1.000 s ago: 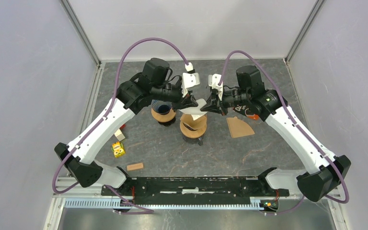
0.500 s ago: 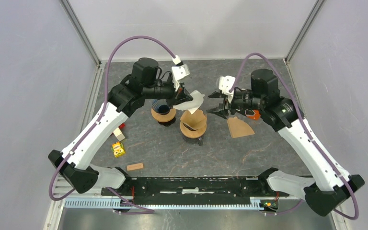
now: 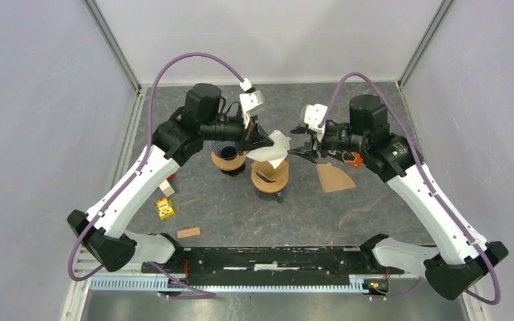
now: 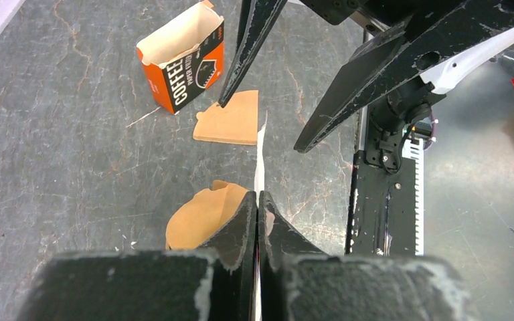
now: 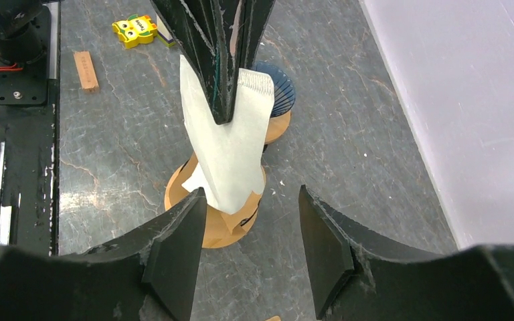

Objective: Place the coffee filter in the dripper
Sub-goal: Place the coffee filter in the coffee dripper.

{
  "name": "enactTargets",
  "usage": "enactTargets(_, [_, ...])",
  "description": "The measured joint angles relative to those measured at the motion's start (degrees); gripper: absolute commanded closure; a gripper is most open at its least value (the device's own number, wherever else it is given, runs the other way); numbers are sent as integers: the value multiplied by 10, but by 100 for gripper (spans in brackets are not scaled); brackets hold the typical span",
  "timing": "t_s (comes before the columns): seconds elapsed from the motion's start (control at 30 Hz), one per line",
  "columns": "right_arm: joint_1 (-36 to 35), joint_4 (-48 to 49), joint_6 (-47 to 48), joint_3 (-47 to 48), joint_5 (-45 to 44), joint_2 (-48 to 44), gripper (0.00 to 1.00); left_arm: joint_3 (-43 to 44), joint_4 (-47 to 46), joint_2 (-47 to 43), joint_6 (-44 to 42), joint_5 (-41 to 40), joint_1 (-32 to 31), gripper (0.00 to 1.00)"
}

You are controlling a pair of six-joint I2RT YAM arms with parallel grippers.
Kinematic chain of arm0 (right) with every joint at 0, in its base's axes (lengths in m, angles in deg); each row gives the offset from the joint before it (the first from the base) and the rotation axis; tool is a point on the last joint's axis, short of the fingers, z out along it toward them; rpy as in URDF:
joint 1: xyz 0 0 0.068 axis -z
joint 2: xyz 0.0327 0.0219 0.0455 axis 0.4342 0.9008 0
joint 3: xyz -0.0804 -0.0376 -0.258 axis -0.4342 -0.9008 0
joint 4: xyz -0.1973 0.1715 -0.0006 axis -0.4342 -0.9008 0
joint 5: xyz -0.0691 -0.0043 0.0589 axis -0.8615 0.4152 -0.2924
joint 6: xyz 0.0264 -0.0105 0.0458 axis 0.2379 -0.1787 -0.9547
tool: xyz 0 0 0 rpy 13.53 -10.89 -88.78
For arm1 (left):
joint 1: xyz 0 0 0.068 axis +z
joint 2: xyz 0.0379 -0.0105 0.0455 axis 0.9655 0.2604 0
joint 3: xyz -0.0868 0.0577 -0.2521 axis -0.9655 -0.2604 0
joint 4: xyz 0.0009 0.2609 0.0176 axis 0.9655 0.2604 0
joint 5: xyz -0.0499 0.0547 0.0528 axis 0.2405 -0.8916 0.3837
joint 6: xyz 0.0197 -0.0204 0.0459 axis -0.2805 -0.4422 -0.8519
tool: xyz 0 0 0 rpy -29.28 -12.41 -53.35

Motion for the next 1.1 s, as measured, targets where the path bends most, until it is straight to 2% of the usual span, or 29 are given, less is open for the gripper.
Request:
enactTargets(0.43, [0, -1, 13, 0, 59, 1, 48, -5, -5, 0, 1, 5, 0, 98])
enactTargets(0.73, [0, -3, 22, -4, 61, 0, 52, -5, -5, 0, 1, 1, 0, 98])
enactTargets(1.1, [0, -9, 25, -5, 43, -2, 69, -8, -5, 0, 1, -8, 0, 98])
